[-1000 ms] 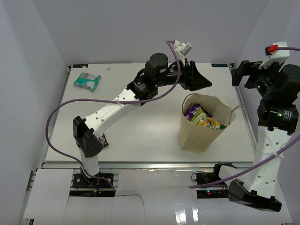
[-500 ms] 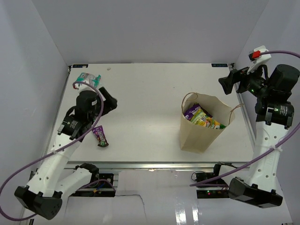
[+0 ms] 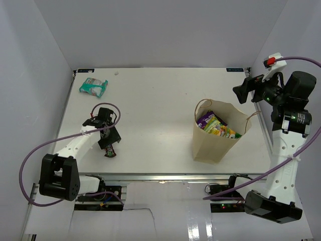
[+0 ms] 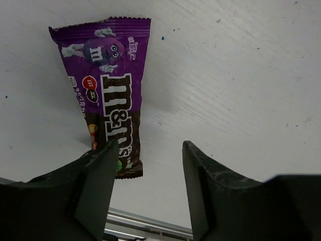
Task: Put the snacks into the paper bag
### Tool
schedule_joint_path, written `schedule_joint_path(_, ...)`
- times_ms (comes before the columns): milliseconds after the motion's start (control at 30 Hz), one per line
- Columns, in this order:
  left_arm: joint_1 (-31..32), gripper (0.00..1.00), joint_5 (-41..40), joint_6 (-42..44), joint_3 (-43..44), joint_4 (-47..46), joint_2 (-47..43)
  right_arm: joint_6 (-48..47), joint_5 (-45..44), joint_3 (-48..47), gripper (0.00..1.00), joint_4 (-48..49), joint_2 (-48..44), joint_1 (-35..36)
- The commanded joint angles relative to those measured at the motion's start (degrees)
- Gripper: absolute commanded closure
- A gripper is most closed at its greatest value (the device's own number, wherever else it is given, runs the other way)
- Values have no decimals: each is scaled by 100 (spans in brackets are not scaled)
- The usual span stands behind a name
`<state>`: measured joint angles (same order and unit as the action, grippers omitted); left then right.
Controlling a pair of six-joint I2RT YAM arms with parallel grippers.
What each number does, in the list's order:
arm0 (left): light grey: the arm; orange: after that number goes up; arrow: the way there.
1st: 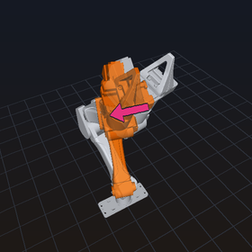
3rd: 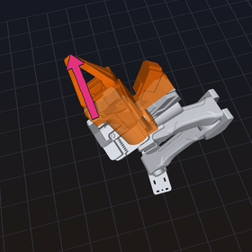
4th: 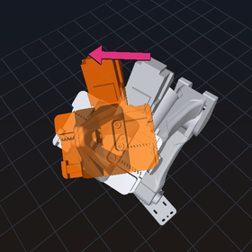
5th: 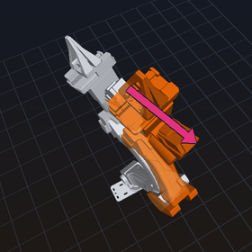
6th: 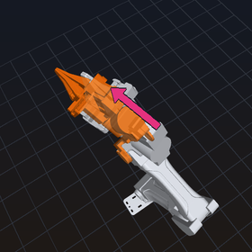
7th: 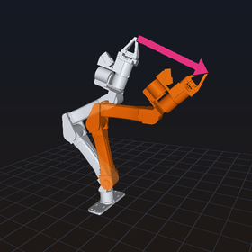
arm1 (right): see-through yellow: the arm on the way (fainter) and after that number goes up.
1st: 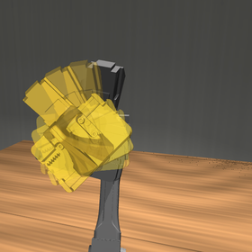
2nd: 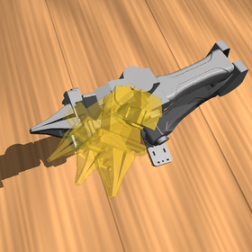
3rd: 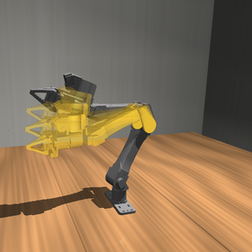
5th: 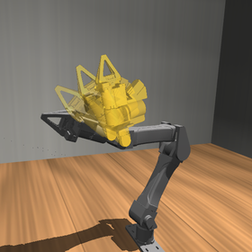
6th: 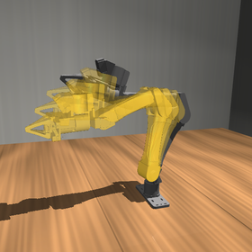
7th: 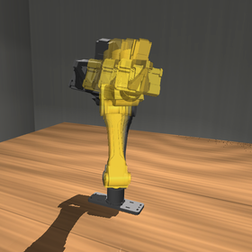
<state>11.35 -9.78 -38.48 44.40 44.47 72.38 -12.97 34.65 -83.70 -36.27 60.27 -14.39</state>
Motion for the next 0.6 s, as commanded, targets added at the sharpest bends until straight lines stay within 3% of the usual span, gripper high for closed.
schedule_joint_path(0,-89,36,90,69,-28,-210,215,-65,-81,47,6,129,-164,-20)
schedule_joint_path(67,-125,39,-41,16,-72,-175,355,-74,-134,56,6,120,-200,-20)
schedule_joint_path(433,-125,38,-621,-300,-28,123,1260,14,-29,100,6,129,-174,-20)
schedule_joint_path(567,-125,36,-657,-292,217,229,1149,49,50,82,6,120,-156,-20)
